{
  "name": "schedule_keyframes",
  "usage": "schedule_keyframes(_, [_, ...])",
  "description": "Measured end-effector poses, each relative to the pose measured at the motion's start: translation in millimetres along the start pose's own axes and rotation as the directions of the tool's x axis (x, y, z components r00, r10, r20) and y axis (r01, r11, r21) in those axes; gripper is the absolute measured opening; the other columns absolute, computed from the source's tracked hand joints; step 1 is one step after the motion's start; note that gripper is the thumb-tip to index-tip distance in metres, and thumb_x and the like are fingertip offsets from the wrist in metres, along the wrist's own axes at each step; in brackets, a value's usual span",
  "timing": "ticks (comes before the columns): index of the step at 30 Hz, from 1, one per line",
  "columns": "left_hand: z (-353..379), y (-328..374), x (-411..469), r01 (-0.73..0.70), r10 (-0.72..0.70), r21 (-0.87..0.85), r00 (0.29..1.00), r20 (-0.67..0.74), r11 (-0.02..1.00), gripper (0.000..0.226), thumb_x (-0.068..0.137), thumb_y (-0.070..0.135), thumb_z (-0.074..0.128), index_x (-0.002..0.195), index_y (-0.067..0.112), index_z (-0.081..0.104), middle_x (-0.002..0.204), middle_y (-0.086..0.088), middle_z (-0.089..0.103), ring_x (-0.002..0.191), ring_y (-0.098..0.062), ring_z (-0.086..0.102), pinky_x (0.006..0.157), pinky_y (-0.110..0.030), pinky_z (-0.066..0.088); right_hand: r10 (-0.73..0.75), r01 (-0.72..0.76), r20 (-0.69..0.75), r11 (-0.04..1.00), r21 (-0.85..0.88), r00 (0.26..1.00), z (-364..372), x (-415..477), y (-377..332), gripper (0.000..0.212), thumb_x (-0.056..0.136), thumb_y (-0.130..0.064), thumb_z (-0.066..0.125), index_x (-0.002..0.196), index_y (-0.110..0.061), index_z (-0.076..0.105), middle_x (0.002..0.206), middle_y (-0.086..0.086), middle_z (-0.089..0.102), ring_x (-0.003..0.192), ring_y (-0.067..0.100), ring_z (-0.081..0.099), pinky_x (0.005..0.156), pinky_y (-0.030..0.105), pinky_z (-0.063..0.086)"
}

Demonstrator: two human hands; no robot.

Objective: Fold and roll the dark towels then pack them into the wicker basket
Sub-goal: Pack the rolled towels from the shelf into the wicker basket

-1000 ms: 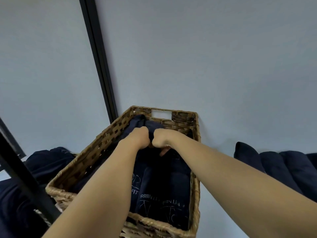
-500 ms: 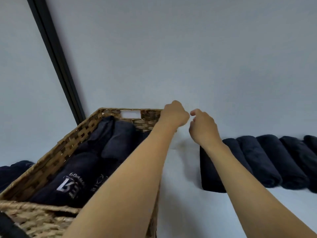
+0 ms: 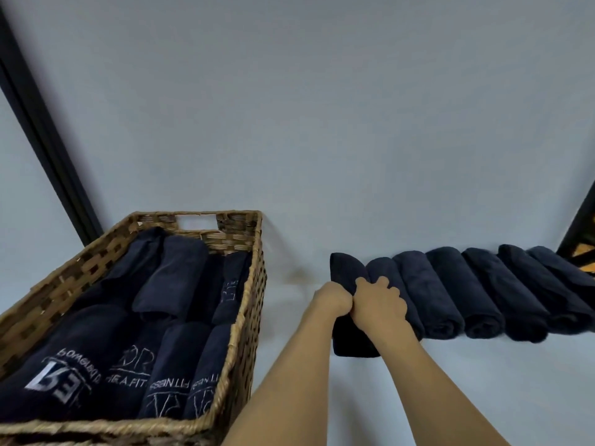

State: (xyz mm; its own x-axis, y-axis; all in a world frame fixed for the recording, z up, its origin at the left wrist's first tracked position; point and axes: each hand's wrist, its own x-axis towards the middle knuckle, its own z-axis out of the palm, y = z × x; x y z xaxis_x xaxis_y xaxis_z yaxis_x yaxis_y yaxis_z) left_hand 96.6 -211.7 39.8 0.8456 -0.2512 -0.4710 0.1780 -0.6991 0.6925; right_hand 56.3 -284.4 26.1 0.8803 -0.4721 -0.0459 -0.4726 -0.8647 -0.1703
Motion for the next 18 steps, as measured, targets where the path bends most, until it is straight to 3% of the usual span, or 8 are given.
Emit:
schedule_keyframes(3, [3.0,-3.8,-5.3,0.052,-0.054,-0.100,0.998,-0.018,0.994,0.021,0.095,0.017,0.042,0.105,0.005,0.056,0.117,-0.014,0.064,0.106,-0.030,0.064,0.093,-0.040,0.054,0.009,-0.009,-0.004,0.998,0.061,1.000,6.9,-1.0,0.2,0.039,0.093,-0.026,0.050,0.129,-0.014,0.039,0.126,0.016,0.045,0.109,0.032,0.049,0.072,0.034,0.039])
schedule_keyframes(7, [1.0,-7.5,-1.7,0.086,-0.087,-0.236,0.996,0.006,0.968,0.038,0.081,0.014,0.048,0.115,0.006,0.063,0.109,-0.011,0.068,0.093,-0.027,0.066,0.089,-0.038,0.055,0.061,-0.057,-0.001,0.946,0.319,0.998,12.6,0.7,-1.7,0.039,0.094,-0.034,0.045,0.122,-0.007,0.038,0.115,0.015,0.058,0.102,0.033,0.056,0.074,0.040,0.047])
schedule_keyframes(9, [-4.4,-6.8,-4.3,0.068,-0.083,-0.254,0.995,-0.049,0.965,0.038,0.082,0.013,0.049,0.115,0.003,0.064,0.106,-0.012,0.067,0.085,-0.027,0.061,0.082,-0.034,0.053,0.049,-0.045,0.001,0.904,0.425,0.999,11.0,-1.4,-5.6,0.043,0.095,-0.039,0.043,0.121,-0.005,0.042,0.116,0.015,0.059,0.102,0.033,0.058,0.080,0.042,0.050])
schedule_keyframes(13, [-26.5,6.3,-14.1,-0.075,0.035,-0.139,0.963,-0.268,0.987,0.031,0.092,0.027,0.043,0.109,0.007,0.059,0.097,-0.007,0.060,0.080,-0.024,0.053,0.069,-0.030,0.043,0.039,0.002,-0.050,0.765,0.644,0.998,-11.1,-9.5,-17.4,0.047,0.092,-0.040,0.046,0.128,-0.009,0.043,0.119,0.012,0.057,0.099,0.029,0.060,0.080,0.041,0.051])
schedule_keyframes(18, [-100.3,49.6,-52.6,-0.268,0.249,-0.002,0.899,-0.359,0.963,0.036,0.091,0.025,0.045,0.119,0.006,0.056,0.113,-0.011,0.061,0.097,-0.028,0.058,0.075,-0.030,0.045,-0.021,0.234,-0.281,0.613,0.755,0.960,-75.2,-19.9,-50.1,0.048,0.092,-0.043,0.052,0.129,-0.014,0.042,0.120,0.005,0.055,0.094,0.019,0.055,0.076,0.034,0.045])
